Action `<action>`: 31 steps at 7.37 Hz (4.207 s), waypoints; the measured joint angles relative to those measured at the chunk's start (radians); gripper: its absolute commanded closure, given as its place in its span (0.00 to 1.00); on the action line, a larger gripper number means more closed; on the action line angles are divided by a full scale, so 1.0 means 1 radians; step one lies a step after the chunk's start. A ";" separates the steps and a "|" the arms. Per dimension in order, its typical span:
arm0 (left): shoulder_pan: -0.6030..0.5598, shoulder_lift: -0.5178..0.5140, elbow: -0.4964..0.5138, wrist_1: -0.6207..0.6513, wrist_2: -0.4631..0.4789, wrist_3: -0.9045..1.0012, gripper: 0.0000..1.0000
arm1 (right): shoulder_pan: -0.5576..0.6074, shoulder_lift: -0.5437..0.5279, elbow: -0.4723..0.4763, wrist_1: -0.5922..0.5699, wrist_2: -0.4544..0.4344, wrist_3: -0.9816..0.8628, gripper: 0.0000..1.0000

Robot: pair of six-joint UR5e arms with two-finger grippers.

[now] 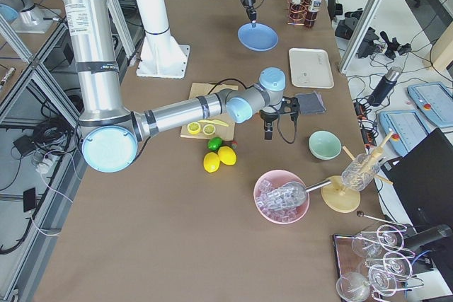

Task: Pick orange to plate
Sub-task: 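Lower the right gripper over the orange while the left gripper holds the plate edge, then close the right gripper on the orange and lift it, then carry the orange with the right gripper over the blue plate, then lower the orange onto the plate and open the right gripper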

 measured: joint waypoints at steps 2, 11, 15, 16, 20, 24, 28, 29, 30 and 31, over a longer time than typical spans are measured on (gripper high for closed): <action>0.105 -0.088 0.028 0.063 0.130 -0.072 1.00 | -0.057 0.040 -0.001 0.001 -0.032 0.077 0.00; 0.163 -0.074 0.025 0.072 0.280 -0.042 0.02 | -0.274 0.175 0.003 0.000 -0.188 0.341 0.00; 0.112 -0.028 -0.020 0.074 0.274 0.081 0.02 | -0.358 0.185 -0.037 0.000 -0.296 0.346 0.00; 0.106 -0.027 -0.019 0.074 0.273 0.102 0.02 | -0.366 0.200 -0.052 0.000 -0.306 0.346 0.00; 0.102 -0.024 -0.007 0.074 0.273 0.124 0.02 | -0.380 0.255 -0.138 0.000 -0.332 0.342 0.95; 0.025 -0.023 -0.008 0.103 0.175 0.263 0.02 | -0.379 0.307 -0.101 -0.004 -0.327 0.366 1.00; -0.115 0.137 -0.055 0.087 0.113 0.698 0.02 | -0.528 0.528 -0.111 -0.087 -0.443 0.495 1.00; -0.141 0.170 -0.048 0.077 0.113 0.729 0.02 | -0.565 0.583 -0.145 -0.104 -0.490 0.501 1.00; -0.158 0.199 -0.037 0.070 0.112 0.740 0.02 | -0.590 0.630 -0.194 -0.108 -0.528 0.501 1.00; -0.170 0.219 -0.028 0.067 0.108 0.743 0.02 | -0.605 0.659 -0.244 -0.105 -0.556 0.495 1.00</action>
